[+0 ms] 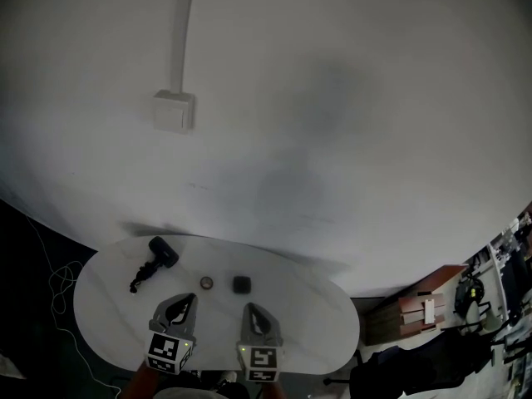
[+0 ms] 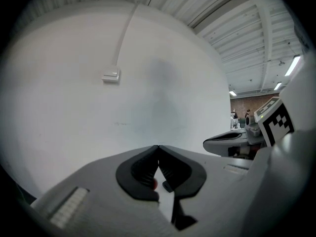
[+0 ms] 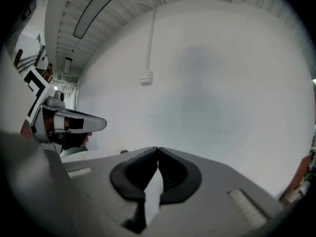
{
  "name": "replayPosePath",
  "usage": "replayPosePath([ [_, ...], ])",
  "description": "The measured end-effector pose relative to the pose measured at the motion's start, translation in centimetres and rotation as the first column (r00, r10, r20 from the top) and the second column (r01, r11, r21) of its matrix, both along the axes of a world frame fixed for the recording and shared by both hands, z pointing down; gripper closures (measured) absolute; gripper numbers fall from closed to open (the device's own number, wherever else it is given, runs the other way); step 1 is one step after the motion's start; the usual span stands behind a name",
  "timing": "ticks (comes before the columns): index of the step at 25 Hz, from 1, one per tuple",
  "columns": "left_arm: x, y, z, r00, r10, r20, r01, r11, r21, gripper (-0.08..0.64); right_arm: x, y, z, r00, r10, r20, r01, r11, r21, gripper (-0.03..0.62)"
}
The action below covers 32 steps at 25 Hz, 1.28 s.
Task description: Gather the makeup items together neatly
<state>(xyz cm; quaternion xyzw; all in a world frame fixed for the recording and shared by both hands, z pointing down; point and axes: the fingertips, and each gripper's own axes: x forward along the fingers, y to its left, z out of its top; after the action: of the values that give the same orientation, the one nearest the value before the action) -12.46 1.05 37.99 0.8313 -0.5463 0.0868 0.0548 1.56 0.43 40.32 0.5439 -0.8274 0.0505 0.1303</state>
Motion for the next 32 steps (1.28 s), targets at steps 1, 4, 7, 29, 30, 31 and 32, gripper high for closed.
replayPosePath([
  [1,-0.2,-0.1,0.2,1.0,-0.004,0.0,0.004,1.0,-0.002,0.549,-0.2,-0.1,0.1,1.0,-0.007,-0.001,0.007,1.0,-0.003,0.588],
  [4,-1.0,-0.2,0.7,1.0,-0.021,0.001,0.021,1.0,-0.017,0.549,-1.2,-0.5,0.5,1.0,-0.029,0.001,0.029,1.0,-0.011,0.588],
  [7,-2.0,-0.6,1.4,0.999,-0.046,0.001,0.046,0.998,-0.03,0.549,-2.4,-1.2,1.0,0.999,-0.053,0.0,0.053,0.998,-0.023,0.588],
  [29,-7.6,-4.5,11.4,0.987,-0.163,0.009,0.161,0.966,-0.203,0.549,-8.8,-7.9,12.3,0.987,-0.163,-0.016,0.157,0.967,-0.201,0.527],
  [30,-7.8,-4.7,11.8,0.986,-0.169,0.003,0.166,0.964,-0.21,0.549,-9.2,-8.0,13.1,0.985,-0.174,-0.012,0.167,0.961,-0.219,0.488],
  [31,-8.0,-4.8,12.3,0.985,-0.175,0.0,0.171,0.961,-0.216,0.549,-9.5,-8.2,13.8,0.983,-0.184,-0.009,0.177,0.956,-0.235,0.483],
  [32,-8.1,-4.9,12.9,0.984,-0.179,0.001,0.174,0.959,-0.224,0.549,-9.9,-8.3,14.6,0.981,-0.193,-0.008,0.185,0.95,-0.25,0.449],
])
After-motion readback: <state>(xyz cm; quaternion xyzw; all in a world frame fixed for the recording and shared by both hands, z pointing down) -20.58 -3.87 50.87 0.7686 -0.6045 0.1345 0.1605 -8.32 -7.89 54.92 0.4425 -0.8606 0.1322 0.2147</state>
